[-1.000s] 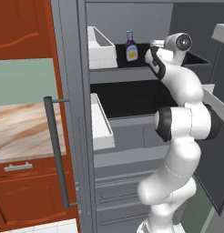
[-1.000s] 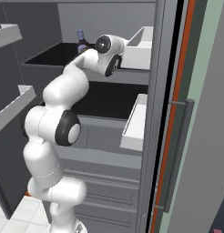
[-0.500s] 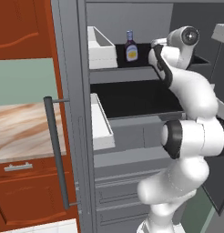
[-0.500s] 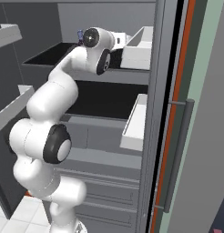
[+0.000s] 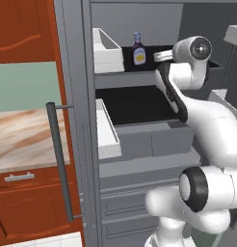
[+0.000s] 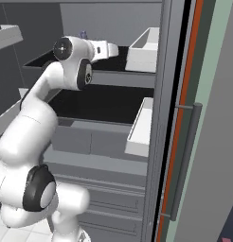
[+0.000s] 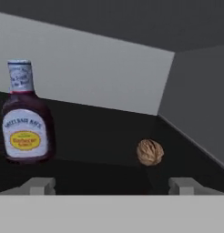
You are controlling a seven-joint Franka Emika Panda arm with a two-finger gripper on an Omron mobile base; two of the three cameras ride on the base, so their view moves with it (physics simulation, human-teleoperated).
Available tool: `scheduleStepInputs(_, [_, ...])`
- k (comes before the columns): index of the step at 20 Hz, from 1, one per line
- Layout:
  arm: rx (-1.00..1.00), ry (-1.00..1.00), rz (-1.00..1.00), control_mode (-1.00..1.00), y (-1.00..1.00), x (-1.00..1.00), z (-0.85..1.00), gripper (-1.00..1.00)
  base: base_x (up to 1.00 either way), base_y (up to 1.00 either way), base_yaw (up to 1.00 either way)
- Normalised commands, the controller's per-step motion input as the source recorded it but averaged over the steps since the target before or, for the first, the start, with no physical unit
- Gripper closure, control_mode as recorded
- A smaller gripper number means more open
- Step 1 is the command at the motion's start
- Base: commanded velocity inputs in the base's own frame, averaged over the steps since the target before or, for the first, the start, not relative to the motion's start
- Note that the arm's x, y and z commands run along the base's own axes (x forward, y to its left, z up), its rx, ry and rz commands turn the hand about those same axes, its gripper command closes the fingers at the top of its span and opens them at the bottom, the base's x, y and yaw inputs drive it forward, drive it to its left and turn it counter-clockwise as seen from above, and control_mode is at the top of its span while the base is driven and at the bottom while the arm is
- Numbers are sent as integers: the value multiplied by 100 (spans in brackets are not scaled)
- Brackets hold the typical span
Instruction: Move the condiment bottle and walnut from the second highest shelf to the top shelf to make space. Then, place the pitcher from the counter on the cleared second highest shelf.
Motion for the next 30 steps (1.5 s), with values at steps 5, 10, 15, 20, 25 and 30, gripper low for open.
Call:
scheduleStepInputs(5, [21, 2, 7, -100, 2, -100, -35, -100, 0, 0, 0])
scheduleStepInputs(10, [30, 9, 10, -100, 5, -99, -28, -100, 0, 0, 0])
scheduleStepInputs(15, [17, 25, 11, -100, 34, -66, -9, -100, 0, 0, 0])
scheduleStepInputs(20, [1, 40, 8, -100, 52, -29, 0, -100, 0, 0, 0])
scheduleStepInputs(25, [0, 35, 3, -100, 36, -36, -17, -100, 0, 0, 0])
scheduleStepInputs(30, [0, 15, 5, -100, 2, -72, -49, -100, 0, 0, 0])
